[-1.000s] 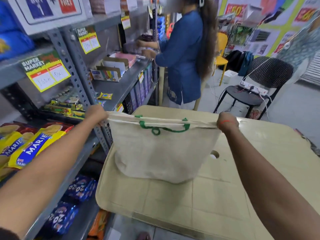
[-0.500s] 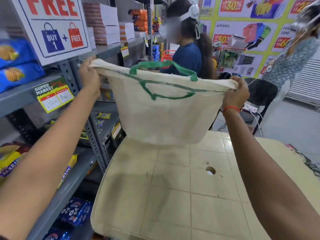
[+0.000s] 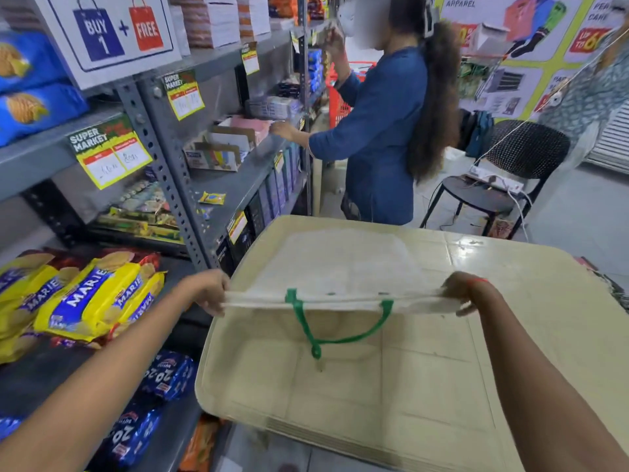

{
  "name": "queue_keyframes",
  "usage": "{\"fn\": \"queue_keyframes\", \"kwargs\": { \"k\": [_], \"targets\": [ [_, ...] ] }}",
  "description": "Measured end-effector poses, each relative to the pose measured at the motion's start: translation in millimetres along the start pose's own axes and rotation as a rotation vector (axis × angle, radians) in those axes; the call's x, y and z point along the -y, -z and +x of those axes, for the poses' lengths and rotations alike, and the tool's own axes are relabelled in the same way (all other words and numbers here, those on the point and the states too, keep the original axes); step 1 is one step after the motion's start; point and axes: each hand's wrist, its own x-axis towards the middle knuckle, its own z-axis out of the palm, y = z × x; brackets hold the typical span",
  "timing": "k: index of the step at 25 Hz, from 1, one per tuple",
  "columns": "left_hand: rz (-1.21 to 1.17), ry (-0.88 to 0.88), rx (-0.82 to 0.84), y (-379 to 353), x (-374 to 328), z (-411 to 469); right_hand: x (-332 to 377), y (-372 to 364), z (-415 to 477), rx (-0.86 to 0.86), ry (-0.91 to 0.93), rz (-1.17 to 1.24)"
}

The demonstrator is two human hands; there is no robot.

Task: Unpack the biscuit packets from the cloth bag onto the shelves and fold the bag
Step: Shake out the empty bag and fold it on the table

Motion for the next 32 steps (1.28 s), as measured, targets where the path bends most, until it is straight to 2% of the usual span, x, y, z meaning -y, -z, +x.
{"fn": "queue_keyframes", "kwargs": {
  "k": [5,8,11,14,17,19,22,24,27,30,32],
  "targets": [
    [-0.003,0.202,0.499,-43.5,26.5,11.1,-53.6,-44.7,4.9,0.357,-0.199,-0.112],
    [0.074,0.208,0.613,-46.9,26.9,18.0,-69.7,-57.5,1.3,0.481,-0.24,-0.14],
    [-0.062,0.158,0.519,-33.2,18.2,34.9,-67.3,-49.4,1.6,0.485,-0.2,0.007],
    [-0.507,0.141,0.336,-12.4,9.2,63.0,-61.3,-32.2,13.3,0.365,-0.128,0.295],
    [-0.973,0.208,0.247,5.3,-4.3,91.2,-54.4,-24.6,37.4,0.165,-0.104,0.662],
    [-1.104,0.215,0.183,13.2,-21.0,106.9,-42.5,-23.0,55.3,0.065,-0.115,0.861],
    [-1.161,0.178,0.029,15.4,-49.6,127.0,-15.7,-20.6,83.6,-0.09,-0.093,1.076],
    [-1.08,0.162,-0.048,7.6,-58.9,139.4,-1.5,-29.5,97.7,-0.177,-0.111,0.975],
    [-0.665,0.2,-0.074,-32.5,-46.8,147.7,13.1,-75.1,95.9,-0.324,-0.078,0.377],
    [-0.284,0.253,-0.081,-95.5,-21.1,144.7,19.5,-153.8,66.0,-0.215,0.133,0.065],
    [-0.25,0.249,-0.128,-123.1,-9.7,140.2,12.8,-202.4,51.9,-0.076,0.17,-0.162]
  ]
}}
